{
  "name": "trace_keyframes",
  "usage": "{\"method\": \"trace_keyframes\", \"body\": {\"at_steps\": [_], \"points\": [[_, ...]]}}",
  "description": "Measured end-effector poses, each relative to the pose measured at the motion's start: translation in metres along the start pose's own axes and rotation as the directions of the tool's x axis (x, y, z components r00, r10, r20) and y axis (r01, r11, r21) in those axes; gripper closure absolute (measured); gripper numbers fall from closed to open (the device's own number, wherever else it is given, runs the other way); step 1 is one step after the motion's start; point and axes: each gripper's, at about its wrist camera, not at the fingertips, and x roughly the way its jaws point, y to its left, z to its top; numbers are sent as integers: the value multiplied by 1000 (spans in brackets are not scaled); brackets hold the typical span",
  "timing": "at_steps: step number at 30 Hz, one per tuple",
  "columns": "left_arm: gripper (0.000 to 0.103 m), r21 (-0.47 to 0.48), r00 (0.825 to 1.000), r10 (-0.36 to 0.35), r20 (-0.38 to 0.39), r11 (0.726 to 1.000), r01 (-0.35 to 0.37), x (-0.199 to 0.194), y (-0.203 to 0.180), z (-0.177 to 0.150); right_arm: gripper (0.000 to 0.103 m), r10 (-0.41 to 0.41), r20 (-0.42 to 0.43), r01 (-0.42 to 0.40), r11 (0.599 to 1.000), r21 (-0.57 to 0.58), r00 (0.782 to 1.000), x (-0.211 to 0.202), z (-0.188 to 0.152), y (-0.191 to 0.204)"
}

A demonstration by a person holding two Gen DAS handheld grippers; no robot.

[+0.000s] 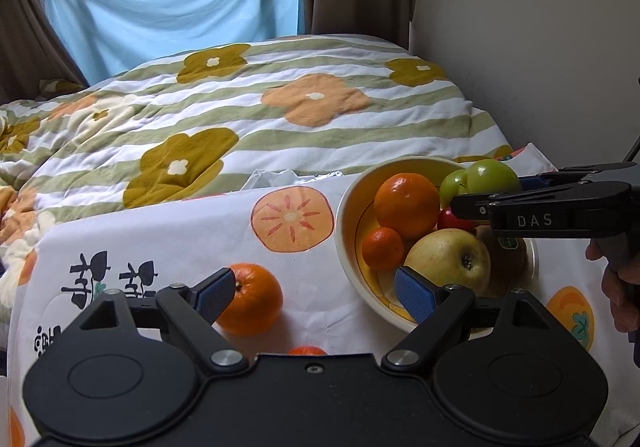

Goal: Organize fruits
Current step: 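Withdraw both tools toward the remaining oranges on the cloth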

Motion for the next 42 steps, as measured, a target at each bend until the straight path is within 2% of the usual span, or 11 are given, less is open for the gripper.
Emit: {"method": "trace_keyframes", "body": {"at_steps": [5,7,9,10,17,24,28,33,38,42], "points": [[13,-17,1000,6,-2,1000,-6,-2,-2,-4,30,11,1,-11,1000,12,1000,3,-1,-3],[13,-25,1000,8,-2,1000,-8,-4,-2,-6,23,16,4,-16,1000,15,1000,3,-1,-3],[13,-29,1000,11,-3,1000,-11,-5,-3,-8,11,14,10,-14,1000,18,1000,2,-3,-4],[13,-31,1000,12,-4,999,-12,-5,-3,-9,10,14,14,-15,1000,20,1000,1,-4,-4],[13,-36,1000,18,-16,999,-19,-6,-3,-15,9,24,22,-24,999,24,999,-5,-7,-2],[13,-42,999,36,11,998,-35,-18,-3,-16,5,23,51,-22,1000,-17,998,-20,-5,5],[13,-45,998,51,41,998,-49,-32,-3,-18,0,34,60,-32,999,-37,998,-31,-5,10],[4,-52,993,85,82,995,-81,-52,-4,-23,0,50,97,-44,997,-57,994,-52,-7,18],[3,-63,988,117,102,992,-111,-76,-1,-32,0,46,128,-36,996,-79,991,-75,-10,25],[3,-84,979,172,107,983,-163,-98,10,-35,0,63,137,-50,994,-93,989,-93,-13,31]]}}
